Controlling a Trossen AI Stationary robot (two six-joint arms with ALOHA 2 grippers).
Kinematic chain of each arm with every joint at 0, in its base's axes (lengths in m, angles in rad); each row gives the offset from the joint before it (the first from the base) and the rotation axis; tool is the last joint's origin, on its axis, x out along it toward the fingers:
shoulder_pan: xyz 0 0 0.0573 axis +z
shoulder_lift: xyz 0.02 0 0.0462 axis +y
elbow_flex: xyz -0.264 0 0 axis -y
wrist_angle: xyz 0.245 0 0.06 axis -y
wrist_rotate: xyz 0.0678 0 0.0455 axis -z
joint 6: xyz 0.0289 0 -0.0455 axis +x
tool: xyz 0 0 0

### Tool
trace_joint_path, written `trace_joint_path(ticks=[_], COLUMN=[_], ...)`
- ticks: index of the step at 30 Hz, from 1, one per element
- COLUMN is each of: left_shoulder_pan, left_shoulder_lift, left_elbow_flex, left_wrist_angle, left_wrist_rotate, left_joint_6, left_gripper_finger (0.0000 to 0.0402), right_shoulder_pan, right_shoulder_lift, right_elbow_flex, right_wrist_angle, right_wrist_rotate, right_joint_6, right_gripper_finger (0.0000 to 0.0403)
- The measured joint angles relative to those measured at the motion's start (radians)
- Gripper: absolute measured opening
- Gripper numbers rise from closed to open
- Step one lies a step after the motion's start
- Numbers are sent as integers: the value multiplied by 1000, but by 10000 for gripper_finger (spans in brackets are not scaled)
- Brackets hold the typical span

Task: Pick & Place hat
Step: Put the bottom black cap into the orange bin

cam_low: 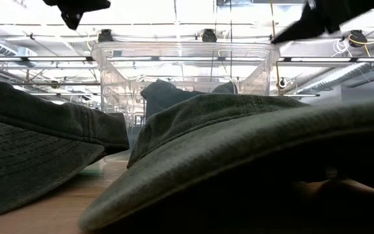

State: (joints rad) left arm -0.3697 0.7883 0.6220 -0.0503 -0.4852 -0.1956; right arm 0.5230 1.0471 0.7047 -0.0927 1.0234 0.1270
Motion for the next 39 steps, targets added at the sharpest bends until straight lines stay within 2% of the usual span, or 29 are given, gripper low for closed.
trace_joint_path(ticks=[2, 5, 8, 11, 17, 21, 26, 32, 39], left_shoulder_pan=[-29, -92, -170, -236, -322, -375, -415, -441, -429], left_shoulder_lift=[-2, -10, 4, 57, 227, 346, 452, 543, 621], left_elbow_flex=[0, 11, 33, 51, 120, 228, 397, 535, 555], left_wrist_angle=[42, 50, 13, -83, -134, -237, -426, -601, -672], left_wrist_rotate=[-12, 33, 3, -66, -76, -84, -129, -59, 130], left_joint_6=[-18, -24, -16, -64, -125, -78, -102, -193, -331], left_gripper_finger=[92, 92, 92, 92, 92, 92, 93, 93, 93], right_shoulder_pan=[2, 9, 10, 12, 11, 11, 18, 33, 35], right_shoulder_lift=[-43, -109, -139, -135, -105, -105, -105, -105, -105], right_elbow_flex=[20, 31, 31, 15, -23, -27, -27, -27, -27], right_wrist_angle=[59, 169, 197, 185, 185, 186, 186, 186, 186], right_wrist_rotate=[-17, -129, -208, -216, -215, -214, -215, -216, -216], right_joint_6=[-84, -191, -209, -180, -162, -156, -139, -139, -143], right_gripper_finger=[1, 1, 1, 1, 1, 0, 0, 0, 0])
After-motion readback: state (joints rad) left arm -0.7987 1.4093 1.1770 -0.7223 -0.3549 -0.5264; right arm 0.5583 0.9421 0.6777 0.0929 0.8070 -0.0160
